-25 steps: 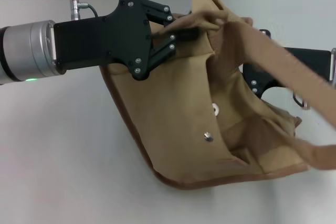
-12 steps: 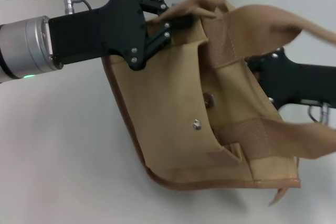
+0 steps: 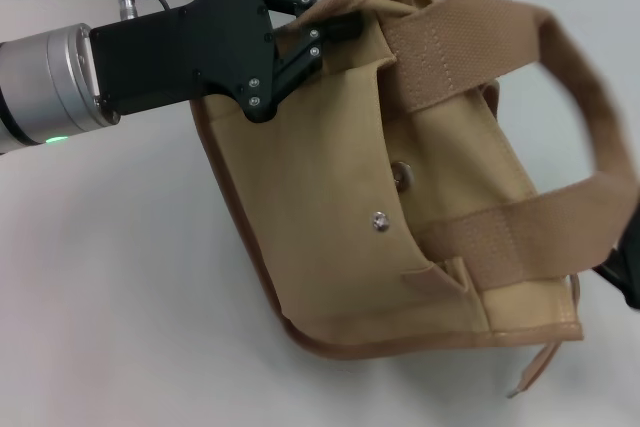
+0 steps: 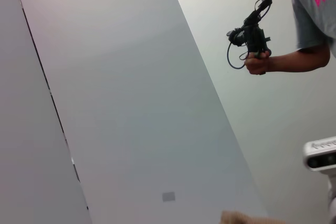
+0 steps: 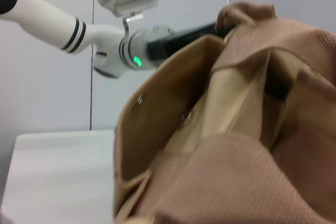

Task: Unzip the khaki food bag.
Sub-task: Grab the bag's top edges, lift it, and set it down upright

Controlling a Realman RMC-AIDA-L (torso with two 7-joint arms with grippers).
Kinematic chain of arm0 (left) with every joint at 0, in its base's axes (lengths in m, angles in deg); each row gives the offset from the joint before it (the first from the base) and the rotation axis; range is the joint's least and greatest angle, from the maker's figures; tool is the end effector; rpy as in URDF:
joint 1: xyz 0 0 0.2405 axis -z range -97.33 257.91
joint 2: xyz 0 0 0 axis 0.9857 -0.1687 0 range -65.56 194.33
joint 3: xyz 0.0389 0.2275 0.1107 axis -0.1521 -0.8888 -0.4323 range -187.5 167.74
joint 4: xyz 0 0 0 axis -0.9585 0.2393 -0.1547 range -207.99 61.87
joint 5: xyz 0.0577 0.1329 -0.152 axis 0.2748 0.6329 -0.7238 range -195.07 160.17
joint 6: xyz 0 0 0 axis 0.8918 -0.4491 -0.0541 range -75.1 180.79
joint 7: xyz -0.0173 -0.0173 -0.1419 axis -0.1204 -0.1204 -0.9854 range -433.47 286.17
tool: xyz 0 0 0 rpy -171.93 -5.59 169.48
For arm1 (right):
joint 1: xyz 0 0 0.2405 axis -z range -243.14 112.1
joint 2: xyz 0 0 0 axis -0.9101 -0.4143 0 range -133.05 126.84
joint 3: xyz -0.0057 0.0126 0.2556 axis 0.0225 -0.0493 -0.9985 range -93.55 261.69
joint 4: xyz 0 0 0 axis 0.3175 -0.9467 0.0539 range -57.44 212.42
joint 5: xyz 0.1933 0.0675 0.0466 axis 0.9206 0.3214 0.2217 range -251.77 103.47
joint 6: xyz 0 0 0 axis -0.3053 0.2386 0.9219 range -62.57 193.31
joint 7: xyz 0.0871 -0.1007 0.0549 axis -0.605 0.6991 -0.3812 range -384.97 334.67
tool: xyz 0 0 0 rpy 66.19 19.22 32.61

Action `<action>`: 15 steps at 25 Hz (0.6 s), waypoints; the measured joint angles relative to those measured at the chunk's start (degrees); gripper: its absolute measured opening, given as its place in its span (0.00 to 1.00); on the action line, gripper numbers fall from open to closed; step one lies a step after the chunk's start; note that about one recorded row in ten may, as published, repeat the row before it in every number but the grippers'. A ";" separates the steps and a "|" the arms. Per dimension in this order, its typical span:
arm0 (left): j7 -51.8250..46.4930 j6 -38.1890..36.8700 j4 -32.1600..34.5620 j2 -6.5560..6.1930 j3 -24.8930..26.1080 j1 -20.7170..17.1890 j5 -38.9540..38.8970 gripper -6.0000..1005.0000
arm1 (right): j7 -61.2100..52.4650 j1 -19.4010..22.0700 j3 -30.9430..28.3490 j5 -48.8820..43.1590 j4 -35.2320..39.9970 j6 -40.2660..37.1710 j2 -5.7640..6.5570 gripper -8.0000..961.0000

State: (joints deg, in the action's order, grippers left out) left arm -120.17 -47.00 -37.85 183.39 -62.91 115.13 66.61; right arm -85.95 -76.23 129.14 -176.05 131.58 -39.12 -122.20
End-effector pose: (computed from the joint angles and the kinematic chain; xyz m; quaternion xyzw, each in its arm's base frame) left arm -0.1672 0.3356 0.0109 -0.8824 0.1403 -0.4216 0.1549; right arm 0.2888 0.2421 0.0472 -0.9454 0.0396 0.2707 0.1772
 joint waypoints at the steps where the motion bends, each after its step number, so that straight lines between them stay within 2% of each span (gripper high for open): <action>1: -0.03 0.01 -0.06 0.00 0.01 0.09 0.00 0.07 | 0.08 1.04 -1.92 -2.03 -0.19 -1.14 -0.02 0.01; 10: -0.06 0.50 -0.28 0.00 0.04 0.30 -0.86 0.07 | 0.17 3.39 -7.91 -7.18 -2.55 -2.34 -0.17 0.01; 11: -0.07 0.51 -0.30 0.00 0.02 0.28 -0.90 0.07 | -1.35 2.95 -11.42 -7.11 -3.85 -3.17 -0.11 0.01; 12: -0.07 0.51 -0.30 0.00 0.02 0.28 -0.90 0.07 | -1.35 2.95 -11.42 -7.11 -3.85 -3.17 -0.11 0.01; 15: -0.07 0.59 -0.31 0.00 -0.22 0.15 -0.91 0.07 | -3.24 1.59 -19.85 -7.00 -5.86 -5.76 -0.05 0.01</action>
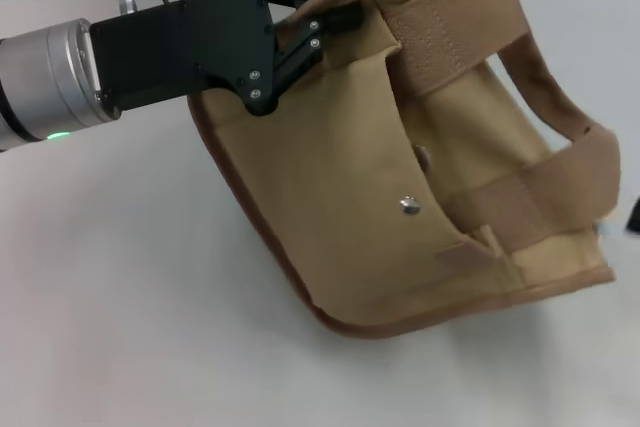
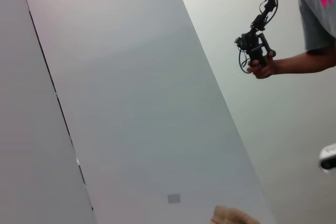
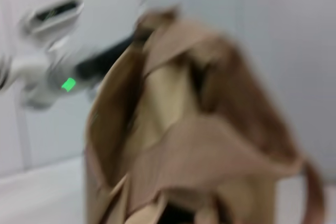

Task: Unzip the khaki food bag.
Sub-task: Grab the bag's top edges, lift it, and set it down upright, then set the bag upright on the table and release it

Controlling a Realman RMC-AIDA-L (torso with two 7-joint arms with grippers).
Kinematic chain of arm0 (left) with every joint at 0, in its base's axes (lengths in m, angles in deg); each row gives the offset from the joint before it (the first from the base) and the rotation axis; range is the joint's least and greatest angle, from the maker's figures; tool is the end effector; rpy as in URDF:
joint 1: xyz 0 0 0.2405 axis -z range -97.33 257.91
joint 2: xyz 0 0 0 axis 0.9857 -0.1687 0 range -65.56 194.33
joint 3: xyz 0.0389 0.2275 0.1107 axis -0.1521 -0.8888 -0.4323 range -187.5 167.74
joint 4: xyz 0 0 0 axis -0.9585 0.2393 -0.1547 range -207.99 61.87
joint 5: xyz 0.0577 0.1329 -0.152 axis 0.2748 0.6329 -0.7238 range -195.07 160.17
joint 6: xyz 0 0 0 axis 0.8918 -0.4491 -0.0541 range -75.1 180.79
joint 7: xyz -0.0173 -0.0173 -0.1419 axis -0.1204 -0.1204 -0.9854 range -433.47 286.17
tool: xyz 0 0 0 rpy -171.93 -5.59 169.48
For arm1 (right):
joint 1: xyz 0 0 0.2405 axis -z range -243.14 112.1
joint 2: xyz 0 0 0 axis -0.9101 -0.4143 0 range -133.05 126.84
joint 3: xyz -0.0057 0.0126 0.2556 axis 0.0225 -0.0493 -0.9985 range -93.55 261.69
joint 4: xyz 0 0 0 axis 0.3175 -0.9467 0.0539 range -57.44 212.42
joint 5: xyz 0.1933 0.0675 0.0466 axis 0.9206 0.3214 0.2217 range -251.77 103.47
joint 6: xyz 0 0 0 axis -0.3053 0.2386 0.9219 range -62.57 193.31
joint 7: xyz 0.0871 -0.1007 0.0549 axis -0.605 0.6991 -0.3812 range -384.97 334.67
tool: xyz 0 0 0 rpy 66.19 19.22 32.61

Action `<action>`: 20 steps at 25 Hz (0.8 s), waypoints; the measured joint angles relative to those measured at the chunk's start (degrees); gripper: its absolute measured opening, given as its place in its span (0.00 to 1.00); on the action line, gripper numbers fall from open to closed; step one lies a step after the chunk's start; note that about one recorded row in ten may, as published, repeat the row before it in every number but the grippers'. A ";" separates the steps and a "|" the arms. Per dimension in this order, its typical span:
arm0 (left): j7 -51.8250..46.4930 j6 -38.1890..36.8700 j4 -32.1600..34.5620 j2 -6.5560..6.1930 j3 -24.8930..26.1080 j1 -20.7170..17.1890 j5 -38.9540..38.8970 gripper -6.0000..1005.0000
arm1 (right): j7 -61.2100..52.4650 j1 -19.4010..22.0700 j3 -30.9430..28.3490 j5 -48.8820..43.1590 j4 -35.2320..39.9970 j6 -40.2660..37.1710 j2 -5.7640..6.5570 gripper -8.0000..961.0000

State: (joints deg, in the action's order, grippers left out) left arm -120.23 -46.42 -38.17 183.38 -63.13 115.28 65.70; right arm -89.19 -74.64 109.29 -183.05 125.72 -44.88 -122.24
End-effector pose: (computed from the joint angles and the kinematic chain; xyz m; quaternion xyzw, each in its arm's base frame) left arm -0.1661 0.3375 0.0111 -0.8805 0.1365 -0.4249 0.1599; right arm 0.3295 0.2090 0.0718 -0.9059 0.1599 0.3086 0.2421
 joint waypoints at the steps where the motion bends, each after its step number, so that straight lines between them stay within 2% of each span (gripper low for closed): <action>1: 0.00 0.05 0.00 0.00 -0.15 -0.13 0.00 0.07 | 0.01 -0.42 -3.62 -0.11 -0.31 -0.67 0.01 0.01; 5: 0.00 0.06 0.00 0.00 -0.18 -0.32 0.00 0.07 | 0.40 -0.50 -4.66 -0.57 0.32 1.12 0.11 0.01; 9: 0.00 0.06 -0.03 0.00 -0.18 -0.42 0.00 0.07 | 1.04 -1.11 -4.50 -2.61 1.32 5.27 0.18 0.11; 11: 0.01 0.06 -0.09 0.05 -0.13 -0.44 0.00 0.07 | 1.07 -2.87 -3.85 -5.74 1.52 7.70 0.08 0.17; 13: 0.04 0.07 -0.11 0.07 -0.13 -0.44 0.00 0.07 | 1.08 -3.73 -3.67 -7.02 1.37 8.38 0.01 0.41; 16: 0.23 0.06 -0.44 0.10 -0.19 -0.46 -0.13 0.07 | 1.26 -7.49 -3.25 -10.35 -0.33 9.72 -0.18 0.51; 20: 0.31 0.06 -0.61 0.10 -0.23 -0.45 -0.28 0.07 | 1.31 -9.15 -1.02 -10.78 -1.46 9.93 -0.14 0.65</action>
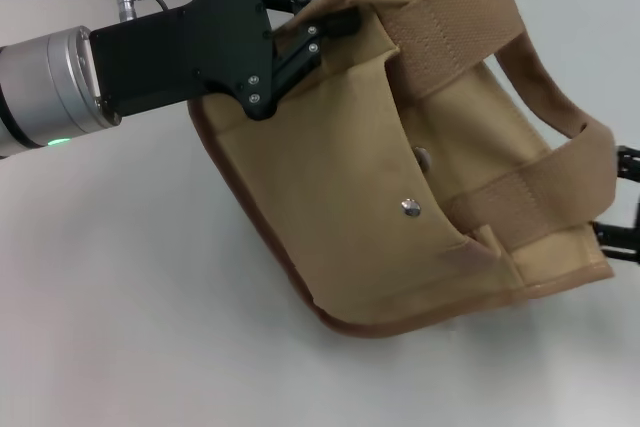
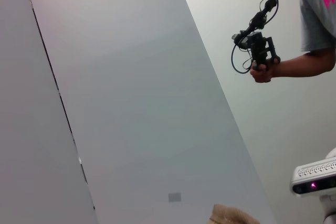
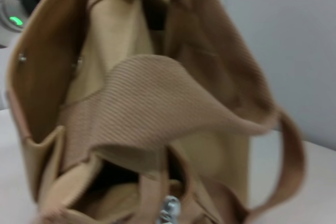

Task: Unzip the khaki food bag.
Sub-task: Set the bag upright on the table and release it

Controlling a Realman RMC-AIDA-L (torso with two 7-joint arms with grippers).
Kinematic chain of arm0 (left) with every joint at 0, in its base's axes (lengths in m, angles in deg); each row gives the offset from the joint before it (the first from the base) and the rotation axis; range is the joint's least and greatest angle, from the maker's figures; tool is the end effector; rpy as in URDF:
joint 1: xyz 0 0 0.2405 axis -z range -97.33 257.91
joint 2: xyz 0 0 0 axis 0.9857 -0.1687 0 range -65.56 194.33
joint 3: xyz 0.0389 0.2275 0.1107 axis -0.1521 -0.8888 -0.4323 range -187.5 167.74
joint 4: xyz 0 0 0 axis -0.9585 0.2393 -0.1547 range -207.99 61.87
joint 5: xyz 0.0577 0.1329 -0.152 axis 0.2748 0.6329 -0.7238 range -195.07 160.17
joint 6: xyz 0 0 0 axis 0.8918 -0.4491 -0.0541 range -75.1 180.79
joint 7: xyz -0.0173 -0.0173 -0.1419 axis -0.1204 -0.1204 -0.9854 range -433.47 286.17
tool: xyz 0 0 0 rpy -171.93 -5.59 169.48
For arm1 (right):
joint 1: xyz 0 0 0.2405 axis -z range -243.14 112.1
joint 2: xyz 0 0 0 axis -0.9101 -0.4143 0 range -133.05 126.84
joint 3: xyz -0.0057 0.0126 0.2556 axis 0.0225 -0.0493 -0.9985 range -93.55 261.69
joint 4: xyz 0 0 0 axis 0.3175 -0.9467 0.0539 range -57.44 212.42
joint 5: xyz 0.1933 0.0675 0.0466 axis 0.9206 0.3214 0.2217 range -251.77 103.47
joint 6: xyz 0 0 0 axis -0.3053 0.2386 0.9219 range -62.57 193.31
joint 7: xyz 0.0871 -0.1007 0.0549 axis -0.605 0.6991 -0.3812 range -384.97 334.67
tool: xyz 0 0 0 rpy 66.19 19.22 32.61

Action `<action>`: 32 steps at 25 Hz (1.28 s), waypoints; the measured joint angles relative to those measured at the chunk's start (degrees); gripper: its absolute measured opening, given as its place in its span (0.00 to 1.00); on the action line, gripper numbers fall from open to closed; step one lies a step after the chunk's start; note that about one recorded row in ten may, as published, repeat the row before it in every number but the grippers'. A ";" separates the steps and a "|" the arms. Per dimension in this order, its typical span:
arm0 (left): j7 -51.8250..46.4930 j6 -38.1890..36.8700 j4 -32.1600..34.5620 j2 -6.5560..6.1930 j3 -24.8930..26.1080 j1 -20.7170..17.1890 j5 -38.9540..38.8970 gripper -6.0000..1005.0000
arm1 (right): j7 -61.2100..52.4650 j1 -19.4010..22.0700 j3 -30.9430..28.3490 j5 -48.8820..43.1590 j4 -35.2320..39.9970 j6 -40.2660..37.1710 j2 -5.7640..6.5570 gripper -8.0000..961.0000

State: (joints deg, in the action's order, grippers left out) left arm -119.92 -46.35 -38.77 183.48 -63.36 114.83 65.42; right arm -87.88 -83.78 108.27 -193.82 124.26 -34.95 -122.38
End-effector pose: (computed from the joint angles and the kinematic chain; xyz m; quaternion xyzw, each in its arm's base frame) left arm -0.1692 0.3355 0.0090 -0.8804 0.1302 -0.4265 0.1611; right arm 0.3256 0.2629 0.0532 -0.9339 0.1481 0.2255 0.2345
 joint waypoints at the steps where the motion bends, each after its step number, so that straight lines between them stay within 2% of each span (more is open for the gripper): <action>1: 0.02 -0.01 -0.01 0.00 -0.06 -0.01 -0.21 0.07 | -0.09 -0.51 2.36 -0.02 0.07 0.42 0.00 0.69; 4: 0.02 -0.07 -0.01 0.00 -0.06 -0.01 -0.23 0.07 | -0.60 -1.04 4.95 -0.04 0.31 1.22 -0.01 0.81; 6: 0.01 -0.16 -0.05 0.00 -0.06 -0.04 -0.23 0.07 | -0.53 -1.48 7.16 -0.05 0.38 3.14 -0.02 0.77; 10: 0.11 -0.17 -0.12 0.00 -0.05 -0.38 -0.23 0.07 | -0.01 -1.76 7.94 0.31 0.38 4.99 -0.16 0.68; 15: 1.12 -0.18 -1.90 0.07 -0.04 -1.28 -1.56 0.07 | 0.49 -1.87 7.99 4.94 0.46 5.80 -0.34 0.58; 20: 7.02 -1.16 -8.13 0.01 -0.16 -2.88 -4.14 0.07 | 0.50 -1.40 7.47 11.36 0.74 6.15 -0.34 0.32; 25: 10.61 -1.19 -12.55 -0.04 -0.32 -3.89 -3.96 0.08 | 0.22 -1.46 7.40 14.96 2.58 8.29 -0.40 0.15; 26: 12.20 -1.11 -13.68 0.01 -0.80 -4.57 -3.96 0.08 | -0.55 -1.50 7.45 18.14 3.21 9.66 -0.42 0.12; 29: 13.40 -0.83 -15.26 0.02 -1.45 -5.14 -3.99 0.08 | -1.33 -1.48 7.60 21.48 3.69 10.42 -0.28 0.06; 32: 16.35 -0.49 -18.04 0.04 -1.63 -5.84 -4.00 0.09 | -2.93 -2.54 8.21 23.12 5.73 11.63 -0.27 0.06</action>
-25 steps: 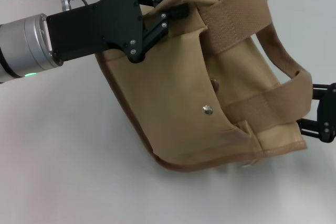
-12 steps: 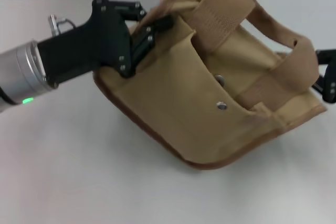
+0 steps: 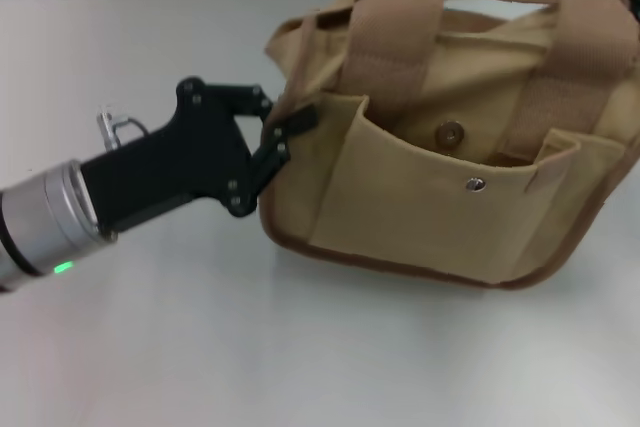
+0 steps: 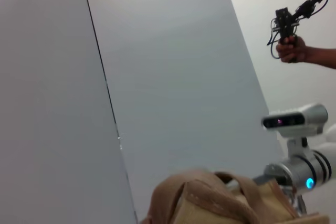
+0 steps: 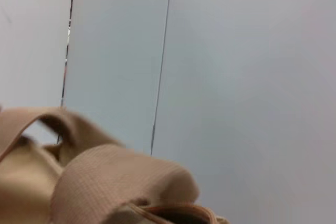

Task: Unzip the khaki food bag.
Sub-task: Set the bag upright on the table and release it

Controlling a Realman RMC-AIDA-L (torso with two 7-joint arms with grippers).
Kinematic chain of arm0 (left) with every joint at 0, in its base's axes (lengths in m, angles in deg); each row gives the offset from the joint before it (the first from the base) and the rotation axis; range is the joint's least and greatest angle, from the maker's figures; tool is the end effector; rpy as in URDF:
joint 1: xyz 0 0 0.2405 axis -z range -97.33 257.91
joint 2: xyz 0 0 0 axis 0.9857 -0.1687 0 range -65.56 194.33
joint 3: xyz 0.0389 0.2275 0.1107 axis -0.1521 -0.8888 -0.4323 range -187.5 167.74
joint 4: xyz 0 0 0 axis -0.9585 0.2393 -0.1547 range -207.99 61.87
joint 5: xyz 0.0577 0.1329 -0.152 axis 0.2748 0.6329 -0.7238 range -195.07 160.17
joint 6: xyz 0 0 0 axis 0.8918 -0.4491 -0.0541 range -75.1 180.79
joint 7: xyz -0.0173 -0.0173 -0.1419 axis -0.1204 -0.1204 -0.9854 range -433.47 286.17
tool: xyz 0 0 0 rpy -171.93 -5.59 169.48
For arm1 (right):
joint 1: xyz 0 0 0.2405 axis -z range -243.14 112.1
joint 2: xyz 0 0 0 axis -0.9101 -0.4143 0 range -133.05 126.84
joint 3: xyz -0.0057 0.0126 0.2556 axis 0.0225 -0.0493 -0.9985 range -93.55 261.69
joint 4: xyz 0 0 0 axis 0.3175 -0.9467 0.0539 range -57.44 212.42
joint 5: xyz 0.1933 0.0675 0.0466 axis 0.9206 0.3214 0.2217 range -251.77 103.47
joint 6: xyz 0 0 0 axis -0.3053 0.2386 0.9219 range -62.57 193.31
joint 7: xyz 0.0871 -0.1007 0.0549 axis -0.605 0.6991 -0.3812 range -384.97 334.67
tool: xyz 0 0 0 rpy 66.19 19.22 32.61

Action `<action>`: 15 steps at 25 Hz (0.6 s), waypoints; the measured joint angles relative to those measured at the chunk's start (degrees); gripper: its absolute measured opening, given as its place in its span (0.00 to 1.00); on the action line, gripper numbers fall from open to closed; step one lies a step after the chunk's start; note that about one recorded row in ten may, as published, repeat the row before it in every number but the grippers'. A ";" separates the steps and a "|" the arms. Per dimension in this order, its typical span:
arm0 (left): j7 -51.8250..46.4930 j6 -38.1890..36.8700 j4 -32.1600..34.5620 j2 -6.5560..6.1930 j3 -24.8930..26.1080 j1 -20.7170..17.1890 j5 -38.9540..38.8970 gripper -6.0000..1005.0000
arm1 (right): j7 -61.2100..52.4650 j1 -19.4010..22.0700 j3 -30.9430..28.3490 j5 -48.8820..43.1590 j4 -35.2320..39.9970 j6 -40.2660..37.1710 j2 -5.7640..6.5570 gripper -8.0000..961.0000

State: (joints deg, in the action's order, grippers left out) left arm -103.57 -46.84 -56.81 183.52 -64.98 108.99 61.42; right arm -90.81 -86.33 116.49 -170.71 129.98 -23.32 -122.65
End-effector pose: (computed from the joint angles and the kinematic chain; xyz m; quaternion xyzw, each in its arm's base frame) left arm -0.2281 0.2890 -0.0279 -0.8698 0.0617 -0.4383 0.2182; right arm 0.2777 0.3260 0.0940 -0.8772 0.0825 0.3013 0.3646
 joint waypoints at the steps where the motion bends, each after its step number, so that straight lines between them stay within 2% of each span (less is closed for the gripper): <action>1: 1.49 0.27 -1.27 0.01 0.00 -0.26 -0.01 0.09 | 0.00 0.00 0.00 0.00 0.00 0.00 0.00 0.06; 4: 3.22 2.66 -4.72 0.03 0.27 -0.88 -0.06 0.10 | -1.48 -2.48 3.20 -0.32 -0.59 4.86 0.08 0.06; 9: 3.17 3.46 -6.18 0.04 -0.01 -2.08 -0.04 0.11 | -1.87 -5.11 6.83 -0.52 -2.87 8.14 0.21 0.06; 15: 2.80 3.45 -7.08 0.05 0.34 -3.41 -0.19 0.12 | -1.77 -5.65 7.94 -0.11 -3.48 9.46 -0.06 0.06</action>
State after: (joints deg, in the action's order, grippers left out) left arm -100.77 -43.39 -63.89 183.57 -64.64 105.58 61.23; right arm -92.58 -91.98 124.42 -170.81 126.50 -13.86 -122.71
